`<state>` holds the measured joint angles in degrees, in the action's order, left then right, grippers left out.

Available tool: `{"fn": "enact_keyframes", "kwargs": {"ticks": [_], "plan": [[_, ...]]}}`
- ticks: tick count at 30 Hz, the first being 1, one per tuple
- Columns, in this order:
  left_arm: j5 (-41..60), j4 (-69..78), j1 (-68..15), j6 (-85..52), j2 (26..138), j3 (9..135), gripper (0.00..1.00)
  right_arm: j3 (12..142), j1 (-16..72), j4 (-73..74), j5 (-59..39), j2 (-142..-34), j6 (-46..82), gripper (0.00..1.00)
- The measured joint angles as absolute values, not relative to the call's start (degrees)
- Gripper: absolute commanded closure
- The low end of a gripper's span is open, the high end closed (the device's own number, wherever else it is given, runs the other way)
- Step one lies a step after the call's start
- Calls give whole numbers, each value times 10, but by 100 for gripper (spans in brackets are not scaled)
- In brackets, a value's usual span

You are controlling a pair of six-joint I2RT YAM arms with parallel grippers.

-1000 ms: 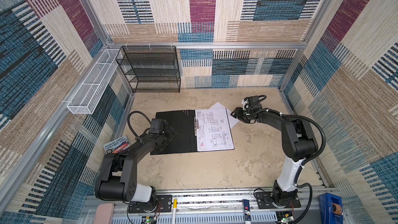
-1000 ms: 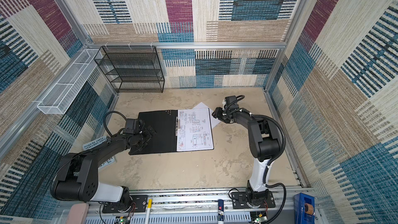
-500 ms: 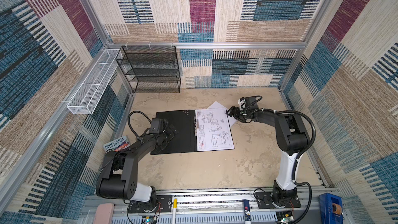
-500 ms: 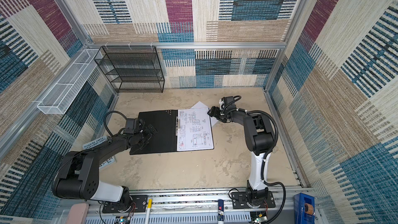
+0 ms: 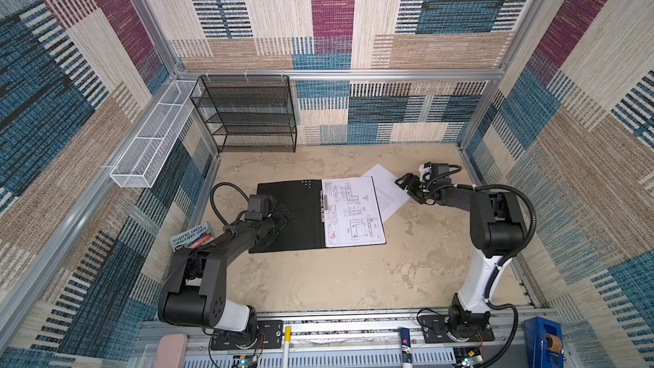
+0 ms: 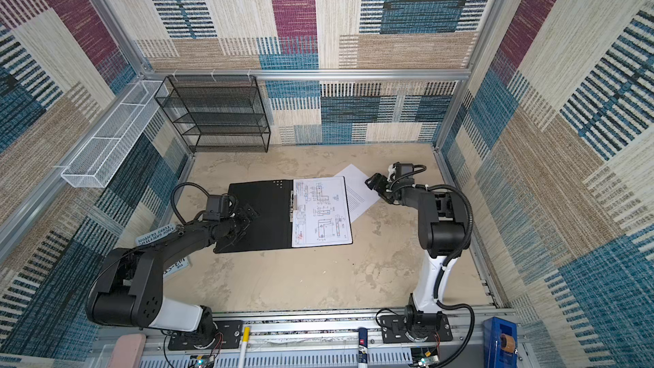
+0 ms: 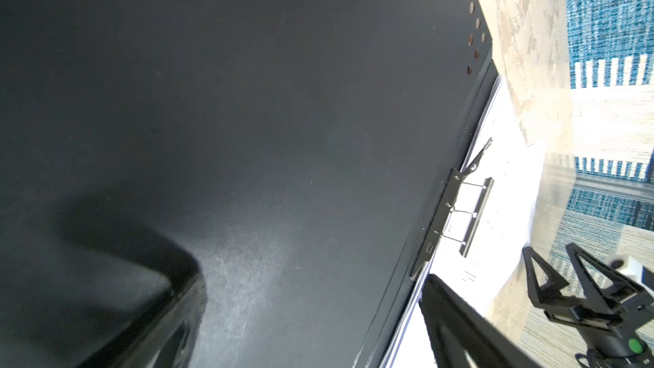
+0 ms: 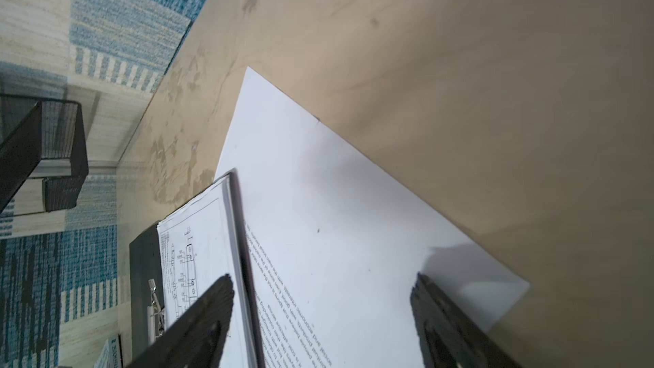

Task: Put the files into the folder

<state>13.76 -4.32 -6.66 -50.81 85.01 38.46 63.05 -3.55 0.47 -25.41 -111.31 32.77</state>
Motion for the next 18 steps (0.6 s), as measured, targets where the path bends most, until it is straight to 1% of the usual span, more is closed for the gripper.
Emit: {"fn": "enact_keyframes", "kwargs": {"ticks": [8, 10, 14, 18], "plan": [[140, -44, -66, -508, 852, 390, 4, 559, -134, -29, -225, -1040, 332, 18], [144, -48, -66, -507, 855, 395, 5, 552, -146, -44, -216, -1025, 332, 18], [162, -56, -67, -494, 857, 405, 6, 542, -140, -91, -196, -980, 327, 17], [188, -90, -71, -483, 845, 412, 6, 569, -102, -114, -179, -943, 305, 14]]}}
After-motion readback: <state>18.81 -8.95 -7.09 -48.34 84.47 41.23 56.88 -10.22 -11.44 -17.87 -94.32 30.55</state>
